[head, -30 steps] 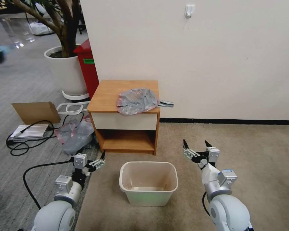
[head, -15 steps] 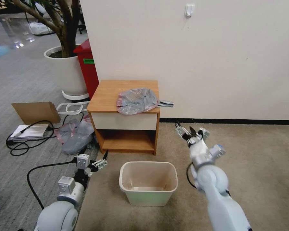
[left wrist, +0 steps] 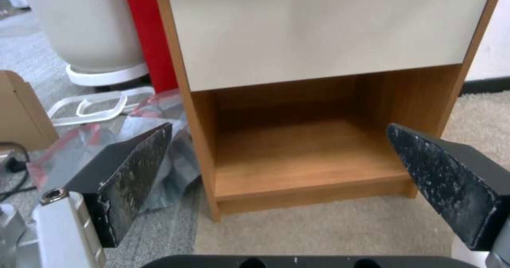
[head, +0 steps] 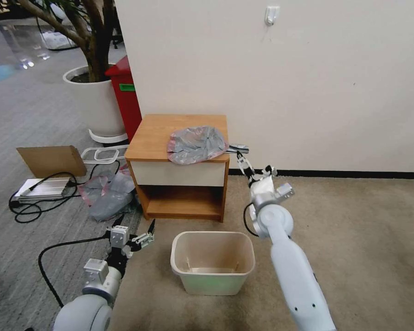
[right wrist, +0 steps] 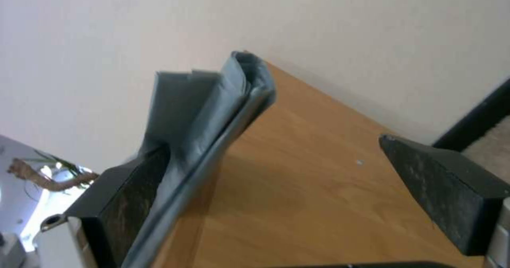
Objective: Pick up the garbage bag from the table and place it over the trash can.
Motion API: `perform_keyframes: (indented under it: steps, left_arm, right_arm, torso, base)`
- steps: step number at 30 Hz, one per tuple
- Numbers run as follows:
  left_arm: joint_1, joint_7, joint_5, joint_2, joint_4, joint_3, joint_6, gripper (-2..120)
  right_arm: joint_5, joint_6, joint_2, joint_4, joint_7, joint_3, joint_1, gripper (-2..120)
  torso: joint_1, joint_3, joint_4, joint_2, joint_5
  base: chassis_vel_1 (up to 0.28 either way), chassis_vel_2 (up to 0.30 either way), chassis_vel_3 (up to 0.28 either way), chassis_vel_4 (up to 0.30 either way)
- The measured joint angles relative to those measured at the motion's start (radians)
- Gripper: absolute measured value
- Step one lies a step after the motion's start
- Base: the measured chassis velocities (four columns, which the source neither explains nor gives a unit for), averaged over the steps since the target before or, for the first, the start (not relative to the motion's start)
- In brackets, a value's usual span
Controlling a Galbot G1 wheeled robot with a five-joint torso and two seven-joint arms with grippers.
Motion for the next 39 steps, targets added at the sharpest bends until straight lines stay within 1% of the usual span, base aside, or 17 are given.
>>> perform_keyframes:
  steps: [8,14,17,21,23,24,27,30,31,33,34,35,36,37,39]
  left_arm:
    - [0.008,0.000,0.015,-0.010,0.000,0.003,-0.007,100]
    - [0.011,0.000,0.021,-0.016,0.005,0.004,-0.015,100]
    - [0.008,0.000,0.022,-0.015,0.008,0.005,-0.017,100]
    - [0.008,-0.001,0.031,-0.024,0.009,0.016,-0.019,100]
    - [0.009,-0.001,0.034,-0.027,0.009,0.018,-0.020,100]
    - [0.012,-0.001,0.036,-0.027,0.009,0.017,-0.023,99]
    - [0.012,-0.002,0.036,-0.025,0.009,0.012,-0.026,99]
    - [0.013,-0.003,0.036,-0.024,0.009,0.010,-0.029,99]
    - [0.013,-0.004,0.036,-0.024,0.009,0.010,-0.030,99]
    - [0.014,-0.004,0.036,-0.024,0.009,0.010,-0.030,99]
    - [0.013,-0.005,0.037,-0.026,0.009,0.011,-0.031,99]
    - [0.013,-0.005,0.038,-0.027,0.009,0.012,-0.032,99]
    - [0.013,-0.005,0.041,-0.029,0.009,0.017,-0.032,99]
    - [0.013,-0.005,0.041,-0.029,0.009,0.017,-0.032,99]
    - [0.013,-0.005,0.043,-0.030,0.010,0.018,-0.033,99]
  right_arm:
    - [-0.011,0.008,0.024,-0.025,-0.011,0.008,0.029,100]
    - [-0.019,0.007,0.008,0.024,-0.019,0.007,0.001,100]
    - [-0.008,0.007,0.008,0.024,-0.021,0.012,0.009,100]
    - [0.030,0.005,0.020,-0.012,-0.021,0.015,0.050,100]
    - [0.034,0.004,0.026,-0.024,-0.021,0.015,0.062,100]
    - [0.033,0.002,0.038,-0.052,-0.025,0.013,0.082,100]
    - [0.030,0.002,0.038,-0.062,-0.029,0.015,0.092,100]
    - [0.026,0.006,0.038,-0.073,-0.033,0.016,0.098,95]
    - [0.021,0.009,0.038,-0.079,-0.036,0.016,0.100,92]
    - [0.019,0.009,0.038,-0.081,-0.037,0.016,0.100,91]
    - [0.015,0.012,0.038,-0.088,-0.040,0.017,0.102,81]
    - [0.014,0.013,0.038,-0.091,-0.041,0.017,0.102,78]
    - [0.012,0.016,0.038,-0.097,-0.043,0.017,0.103,71]
    - [0.012,0.016,0.038,-0.097,-0.043,0.017,0.103,71]
    - [0.007,0.019,0.038,-0.108,-0.046,0.019,0.107,63]
  torso:
    - [0.000,0.000,-0.0002,0.000,0.0000]
    - [0.000,0.000,-0.0003,0.000,0.0001]
    - [0.000,0.000,-0.0004,0.000,0.0002]
    - [0.000,0.000,-0.0003,0.000,0.0002]
    - [0.000,0.000,-0.0002,0.000,0.0000]
    - [0.000,0.000,-0.0001,0.000,0.0001]
    - [0.000,0.000,-0.0001,0.000,0.0000]
    - [0.000,0.000,-0.0002,0.000,0.0001]
    - [0.000,0.000,-0.0001,0.000,0.0001]
    - [0.000,0.000,-0.0001,0.000,0.0000]
    - [0.000,0.000,-0.0001,0.000,0.0000]
    - [0.000,0.000,-0.0002,0.000,0.0001]
    - [0.000,0.000,-0.0003,0.000,0.0001]
    - [0.000,0.000,-0.0003,0.000,0.0001]
    - [0.000,0.000,-0.0002,0.000,0.0001]
  base:
    - [0.000,0.000,0.000,0.000]
    - [0.000,0.000,0.000,0.000]
    - [0.000,0.000,0.000,0.000]
    - [0.000,0.000,0.000,0.000]
    - [0.000,0.000,0.000,0.000]
    - [0.000,0.000,0.000,0.000]
    - [0.000,0.000,0.000,0.000]
    - [0.000,0.000,0.000,0.000]
    - [0.000,0.000,0.000,0.000]
    - [0.000,0.000,0.000,0.000]
    - [0.000,0.000,0.000,0.000]
    - [0.000,0.000,0.000,0.000]
    - [0.000,0.000,0.000,0.000]
    - [0.000,0.000,0.000,0.000]
    - [0.000,0.000,0.000,0.000]
